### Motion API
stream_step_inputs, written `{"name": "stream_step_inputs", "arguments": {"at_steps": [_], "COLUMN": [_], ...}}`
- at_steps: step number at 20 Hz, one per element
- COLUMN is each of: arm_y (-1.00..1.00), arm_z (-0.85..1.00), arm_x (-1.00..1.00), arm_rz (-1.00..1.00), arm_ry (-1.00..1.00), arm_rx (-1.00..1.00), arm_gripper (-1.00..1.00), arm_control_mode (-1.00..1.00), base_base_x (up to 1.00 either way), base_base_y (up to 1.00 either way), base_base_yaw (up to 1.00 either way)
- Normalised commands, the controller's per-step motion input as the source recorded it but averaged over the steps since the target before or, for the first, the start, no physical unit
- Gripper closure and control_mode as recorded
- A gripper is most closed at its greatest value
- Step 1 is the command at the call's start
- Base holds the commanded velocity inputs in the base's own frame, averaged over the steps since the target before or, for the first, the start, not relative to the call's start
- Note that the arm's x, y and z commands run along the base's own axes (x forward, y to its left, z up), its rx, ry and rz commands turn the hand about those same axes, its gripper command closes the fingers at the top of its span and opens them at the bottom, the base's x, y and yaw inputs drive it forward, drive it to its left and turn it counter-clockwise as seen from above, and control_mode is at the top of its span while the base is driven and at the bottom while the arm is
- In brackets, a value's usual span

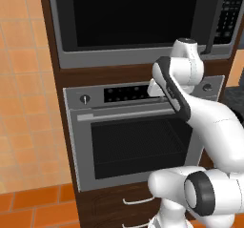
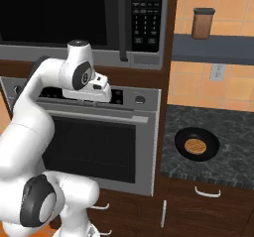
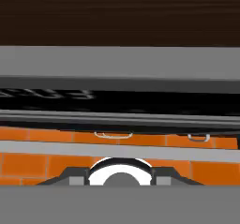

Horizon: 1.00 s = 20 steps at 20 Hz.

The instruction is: Open the microwave, place the bowl with waffle inside the microwave, then close the microwave door and turn it on.

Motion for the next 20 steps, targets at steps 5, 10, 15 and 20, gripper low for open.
{"name": "stream_step_inputs", "arguments": {"at_steps": [5, 10, 15, 20], "arm_y": [-0.07, -0.37, -0.63, -0.70], "arm_z": [0.07, 0.47, 0.76, 0.99], "arm_x": [-0.49, -0.85, -0.60, 0.02], "arm_rz": [0.00, -0.01, 0.00, -0.03], "arm_ry": [-0.24, -0.63, -0.84, -0.53], "arm_rx": [0.00, 0.08, 0.11, 0.05], "arm_gripper": [-1.00, -1.00, -1.00, -1.00], "arm_control_mode": [-1.00, -1.00, -1.00, -1.00], "base_base_x": [0.00, 0.00, 0.00, 0.00], "base_base_y": [0.00, 0.00, 0.00, 0.00], "base_base_yaw": [0.00, 0.00, 0.00, 0.00]}}
